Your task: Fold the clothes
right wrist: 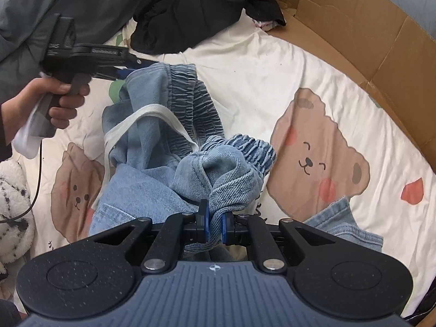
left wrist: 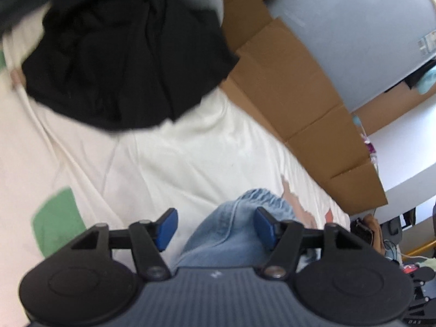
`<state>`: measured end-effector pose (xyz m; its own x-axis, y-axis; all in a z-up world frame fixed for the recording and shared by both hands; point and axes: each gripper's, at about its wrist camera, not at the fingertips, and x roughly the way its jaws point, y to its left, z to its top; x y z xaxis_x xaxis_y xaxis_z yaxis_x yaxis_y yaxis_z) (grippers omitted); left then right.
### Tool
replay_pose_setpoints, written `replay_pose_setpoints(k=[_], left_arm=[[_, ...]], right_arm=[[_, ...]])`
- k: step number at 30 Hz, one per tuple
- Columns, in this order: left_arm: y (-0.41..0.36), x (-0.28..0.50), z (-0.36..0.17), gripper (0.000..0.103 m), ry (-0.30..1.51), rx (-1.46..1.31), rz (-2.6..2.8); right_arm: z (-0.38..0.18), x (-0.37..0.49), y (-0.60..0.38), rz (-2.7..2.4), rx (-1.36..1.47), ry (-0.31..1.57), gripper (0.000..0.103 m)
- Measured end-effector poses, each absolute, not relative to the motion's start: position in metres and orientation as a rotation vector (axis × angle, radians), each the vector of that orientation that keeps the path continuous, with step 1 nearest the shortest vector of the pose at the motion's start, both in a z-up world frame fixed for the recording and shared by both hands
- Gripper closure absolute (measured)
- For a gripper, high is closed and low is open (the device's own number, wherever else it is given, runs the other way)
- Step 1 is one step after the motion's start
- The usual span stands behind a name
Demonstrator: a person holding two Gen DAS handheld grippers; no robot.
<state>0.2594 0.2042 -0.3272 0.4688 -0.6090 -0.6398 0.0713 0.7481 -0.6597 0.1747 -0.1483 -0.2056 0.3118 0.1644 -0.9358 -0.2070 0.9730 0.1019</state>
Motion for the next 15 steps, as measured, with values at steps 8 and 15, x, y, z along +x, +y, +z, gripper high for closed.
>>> replay_pose_setpoints(k=[8,15], left_arm=[[0.163,0.269,-0.341,0.041,1.067,-0.526,-0.561],[0.132,0.283,-0.343,0.076,1.139,-0.4,-0.649]], right_arm=[[-0.218,0.174,-0.15,0.264,-0.039,1.26,0.095],[-0.222,0.174,-0.153,0.277,-0.033,1.26,0.095]])
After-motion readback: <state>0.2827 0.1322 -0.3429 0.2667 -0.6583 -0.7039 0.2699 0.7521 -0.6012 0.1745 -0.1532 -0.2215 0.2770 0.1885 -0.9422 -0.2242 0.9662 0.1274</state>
